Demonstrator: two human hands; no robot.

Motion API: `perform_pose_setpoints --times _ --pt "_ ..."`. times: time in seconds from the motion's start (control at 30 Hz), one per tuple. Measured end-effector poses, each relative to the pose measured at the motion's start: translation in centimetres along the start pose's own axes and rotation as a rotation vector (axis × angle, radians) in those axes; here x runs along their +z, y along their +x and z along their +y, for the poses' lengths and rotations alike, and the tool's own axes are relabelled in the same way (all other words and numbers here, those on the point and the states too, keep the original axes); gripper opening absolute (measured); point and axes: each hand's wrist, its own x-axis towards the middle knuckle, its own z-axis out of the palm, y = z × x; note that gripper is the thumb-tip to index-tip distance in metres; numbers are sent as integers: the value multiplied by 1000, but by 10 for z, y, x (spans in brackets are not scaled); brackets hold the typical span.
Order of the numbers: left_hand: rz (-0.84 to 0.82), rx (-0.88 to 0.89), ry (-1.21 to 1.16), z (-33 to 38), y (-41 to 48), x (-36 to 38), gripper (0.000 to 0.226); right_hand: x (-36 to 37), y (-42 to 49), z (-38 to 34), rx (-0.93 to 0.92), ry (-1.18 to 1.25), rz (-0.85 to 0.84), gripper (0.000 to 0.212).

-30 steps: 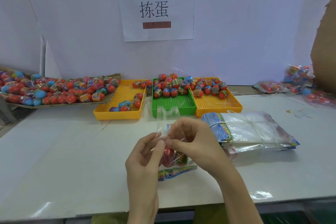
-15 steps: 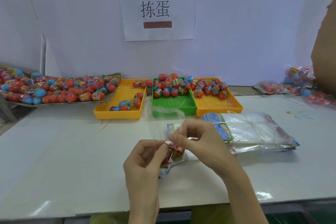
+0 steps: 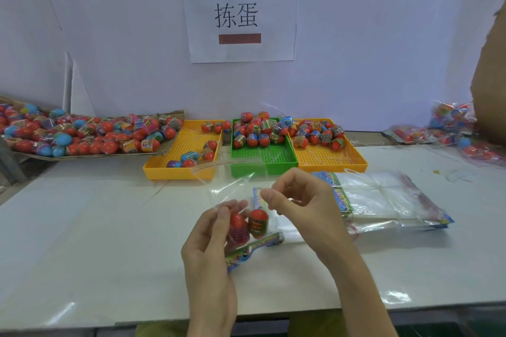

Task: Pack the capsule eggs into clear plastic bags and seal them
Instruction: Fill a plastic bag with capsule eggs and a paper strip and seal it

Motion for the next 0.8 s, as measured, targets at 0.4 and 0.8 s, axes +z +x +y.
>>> perform_pose_setpoints --times 0.4,0.8 --pt "-14 -2 10 -2 0 0 31 -1 1 6 -14 -7 -10 14" --pt "61 -14 -14 -3 2 -2 32 -53 45 0 67 -468 247 18"
